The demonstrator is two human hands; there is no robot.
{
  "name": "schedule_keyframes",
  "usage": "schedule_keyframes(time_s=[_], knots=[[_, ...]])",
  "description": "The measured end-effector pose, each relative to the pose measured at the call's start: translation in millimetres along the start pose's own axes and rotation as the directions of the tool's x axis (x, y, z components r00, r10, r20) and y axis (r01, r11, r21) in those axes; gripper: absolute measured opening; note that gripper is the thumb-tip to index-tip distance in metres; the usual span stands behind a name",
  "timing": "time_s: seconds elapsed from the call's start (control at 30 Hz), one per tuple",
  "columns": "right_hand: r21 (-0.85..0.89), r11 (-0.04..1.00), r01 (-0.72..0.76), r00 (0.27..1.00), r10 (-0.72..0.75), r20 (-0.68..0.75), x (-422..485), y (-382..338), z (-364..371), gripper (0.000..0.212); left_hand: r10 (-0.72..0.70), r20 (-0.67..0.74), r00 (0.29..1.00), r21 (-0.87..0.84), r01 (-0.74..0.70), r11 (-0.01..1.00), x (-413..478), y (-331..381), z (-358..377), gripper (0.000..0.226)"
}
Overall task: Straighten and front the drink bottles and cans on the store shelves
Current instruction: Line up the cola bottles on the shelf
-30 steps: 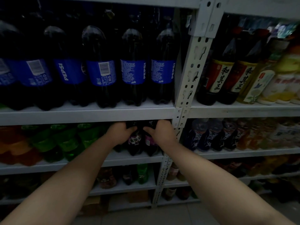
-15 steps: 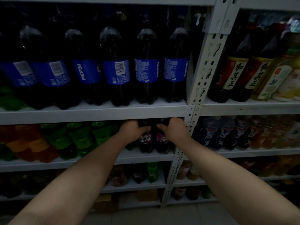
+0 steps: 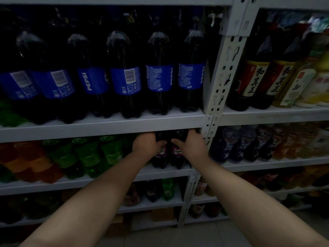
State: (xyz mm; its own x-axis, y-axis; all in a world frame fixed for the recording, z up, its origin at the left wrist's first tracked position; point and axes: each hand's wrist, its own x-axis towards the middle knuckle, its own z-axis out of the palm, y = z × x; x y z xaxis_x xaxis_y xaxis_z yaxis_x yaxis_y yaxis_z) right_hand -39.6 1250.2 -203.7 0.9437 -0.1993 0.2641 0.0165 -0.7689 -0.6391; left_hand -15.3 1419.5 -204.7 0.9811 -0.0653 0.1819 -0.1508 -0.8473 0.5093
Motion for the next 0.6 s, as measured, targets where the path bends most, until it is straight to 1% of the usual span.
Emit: schedule_keyframes(time_s=[0.03,0.07,0.13,0.17,0.2,0.27,0.3,0.4,0.43,0.47,0.5,0.53,0.57,0.6], knots=[[-0.021,1.0,0.008,1.0,-0.008,-0.005,-1.1,-3.1,0.8,0.056,0.015,0.032,0.999,0.008,-0.015,1.0,1.7,-2.7,-2.9,0.054],[-0.003,1.0,0.019,1.0,-0.019,0.019,-1.2,-5.1,1.4,0.051,0.029,0.061,0.998,0.018,-0.03,0.999,3.1,-5.4,-5.9,0.055],[0.12,0.993,0.024,0.994,-0.036,0.106,2.6,-7.3,0.0,0.025,0.044,0.109,0.993,0.021,-0.047,0.999,5.3,-10.0,-10.6,0.057],[0.151,0.989,0.006,0.986,-0.031,0.163,5.8,-7.0,-2.7,0.014,0.048,0.125,0.991,0.018,-0.05,0.999,6.2,-11.0,-12.3,0.058],[0.155,0.988,-0.006,0.979,-0.026,0.204,9.0,-6.0,-5.6,0.011,0.052,0.135,0.99,0.013,-0.054,0.998,6.9,-11.4,-13.4,0.058],[0.123,0.992,-0.012,0.975,-0.016,0.22,13.6,-2.4,-7.1,0.024,0.056,0.136,0.989,-0.009,-0.055,0.998,8.2,-11.3,-13.8,0.059],[0.099,0.995,-0.006,0.982,-0.013,0.19,13.2,-2.0,-6.1,0.032,0.051,0.131,0.99,-0.024,-0.049,0.999,7.9,-11.2,-13.3,0.059],[-0.015,0.999,0.037,0.999,-0.037,0.017,4.1,-7.8,2.4,0.057,0.029,0.089,0.996,-0.054,-0.024,0.998,5.4,-11.3,-12.1,0.061],[-0.016,0.998,0.059,0.998,-0.059,-0.005,1.8,-9.6,6.2,0.064,0.023,0.077,0.997,-0.063,-0.018,0.998,4.5,-11.9,-11.7,0.062],[0.021,0.997,0.069,0.997,-0.069,0.027,1.0,-10.6,8.0,0.067,0.021,0.072,0.997,-0.074,-0.016,0.997,3.7,-12.3,-11.4,0.064],[0.093,0.994,0.06,0.994,-0.069,0.09,2.3,-10.7,7.9,0.062,0.022,0.07,0.997,-0.08,-0.017,0.997,3.2,-12.5,-11.1,0.064],[0.154,0.987,0.036,0.985,-0.062,0.162,4.7,-9.0,5.7,0.05,0.025,0.067,0.997,-0.073,-0.02,0.997,2.9,-12.5,-11.0,0.064],[0.173,0.985,0.011,0.973,-0.05,0.224,7.1,-6.1,2.0,0.037,0.024,0.063,0.998,-0.061,-0.021,0.998,2.9,-12.4,-10.9,0.063],[0.149,0.989,0.006,0.968,-0.043,0.246,9.2,-2.7,-2.3,0.029,0.025,0.057,0.998,-0.052,-0.022,0.998,3.1,-12.2,-10.8,0.063]])
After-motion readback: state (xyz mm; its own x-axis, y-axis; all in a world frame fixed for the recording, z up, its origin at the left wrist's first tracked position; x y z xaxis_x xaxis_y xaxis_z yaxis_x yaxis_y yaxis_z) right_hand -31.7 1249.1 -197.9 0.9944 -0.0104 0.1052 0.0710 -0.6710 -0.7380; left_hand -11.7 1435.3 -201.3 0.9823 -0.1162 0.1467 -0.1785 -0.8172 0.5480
